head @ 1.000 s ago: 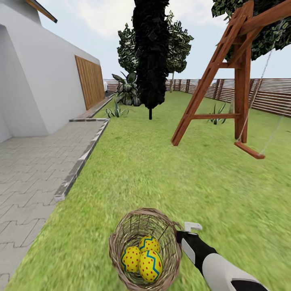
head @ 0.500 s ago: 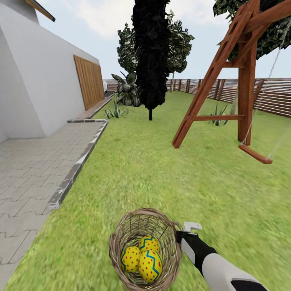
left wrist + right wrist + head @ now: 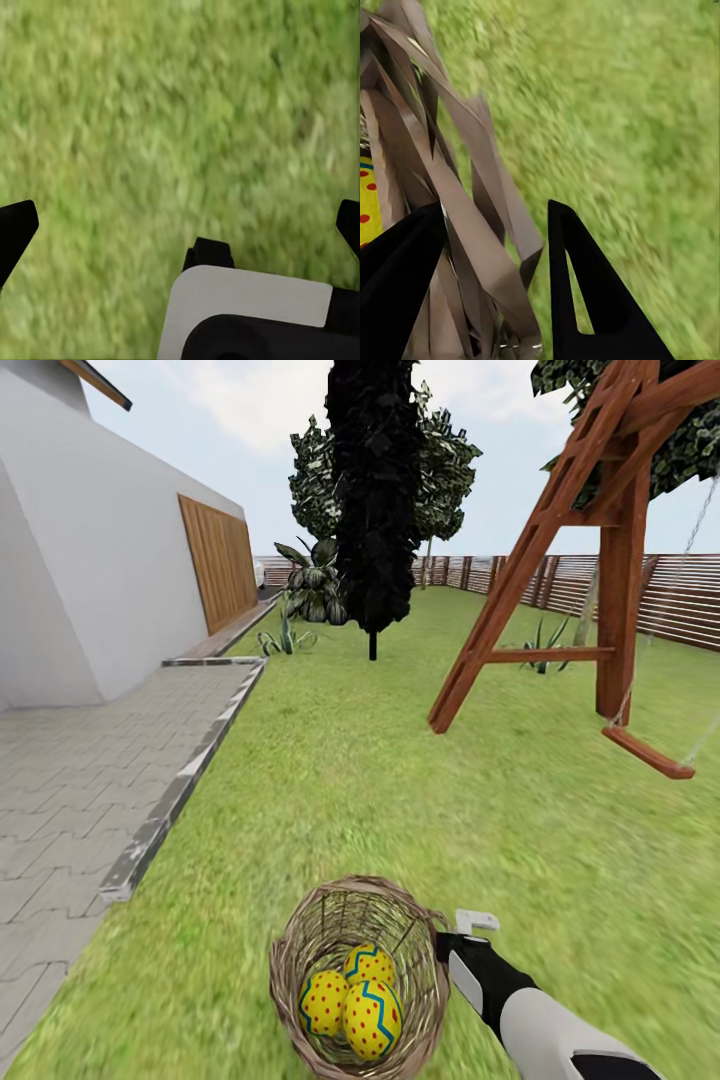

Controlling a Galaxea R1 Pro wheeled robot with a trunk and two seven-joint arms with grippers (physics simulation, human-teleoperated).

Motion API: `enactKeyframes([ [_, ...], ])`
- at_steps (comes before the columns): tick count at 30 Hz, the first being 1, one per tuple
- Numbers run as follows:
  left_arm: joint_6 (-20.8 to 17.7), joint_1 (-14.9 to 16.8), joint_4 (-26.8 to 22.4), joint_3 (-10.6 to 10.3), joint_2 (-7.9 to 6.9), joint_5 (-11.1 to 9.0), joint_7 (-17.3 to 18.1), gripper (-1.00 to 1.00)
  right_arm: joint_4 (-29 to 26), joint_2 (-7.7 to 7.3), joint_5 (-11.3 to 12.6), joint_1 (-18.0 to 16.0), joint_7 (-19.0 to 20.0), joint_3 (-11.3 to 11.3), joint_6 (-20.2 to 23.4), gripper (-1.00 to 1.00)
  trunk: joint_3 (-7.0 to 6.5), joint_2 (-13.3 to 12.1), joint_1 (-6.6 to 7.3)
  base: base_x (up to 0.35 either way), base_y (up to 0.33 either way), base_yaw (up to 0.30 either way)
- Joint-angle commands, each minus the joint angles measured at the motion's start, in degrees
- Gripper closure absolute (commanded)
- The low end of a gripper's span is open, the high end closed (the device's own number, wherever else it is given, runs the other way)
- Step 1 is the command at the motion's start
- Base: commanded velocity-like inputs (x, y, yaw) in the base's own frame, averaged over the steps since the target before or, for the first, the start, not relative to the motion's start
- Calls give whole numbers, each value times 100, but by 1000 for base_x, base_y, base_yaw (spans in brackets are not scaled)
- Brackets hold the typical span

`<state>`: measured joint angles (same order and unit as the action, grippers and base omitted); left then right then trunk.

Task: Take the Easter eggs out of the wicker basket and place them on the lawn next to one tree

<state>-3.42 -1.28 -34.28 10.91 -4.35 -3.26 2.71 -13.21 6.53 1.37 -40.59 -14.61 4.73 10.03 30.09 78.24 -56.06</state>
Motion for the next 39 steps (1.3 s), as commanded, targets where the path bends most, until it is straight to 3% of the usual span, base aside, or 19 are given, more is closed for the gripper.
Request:
enactKeyframes([
  [1,-36,-5,-17,16,3,-34,28,-100,-15,6,30,-2,2,55,17,100,4,3,-4,331,0,0],
  [39,-29,-5,-17,10,3,-34,28,-100,-15,23,30,-2,2,55,16,100,4,3,-4,331,0,0],
])
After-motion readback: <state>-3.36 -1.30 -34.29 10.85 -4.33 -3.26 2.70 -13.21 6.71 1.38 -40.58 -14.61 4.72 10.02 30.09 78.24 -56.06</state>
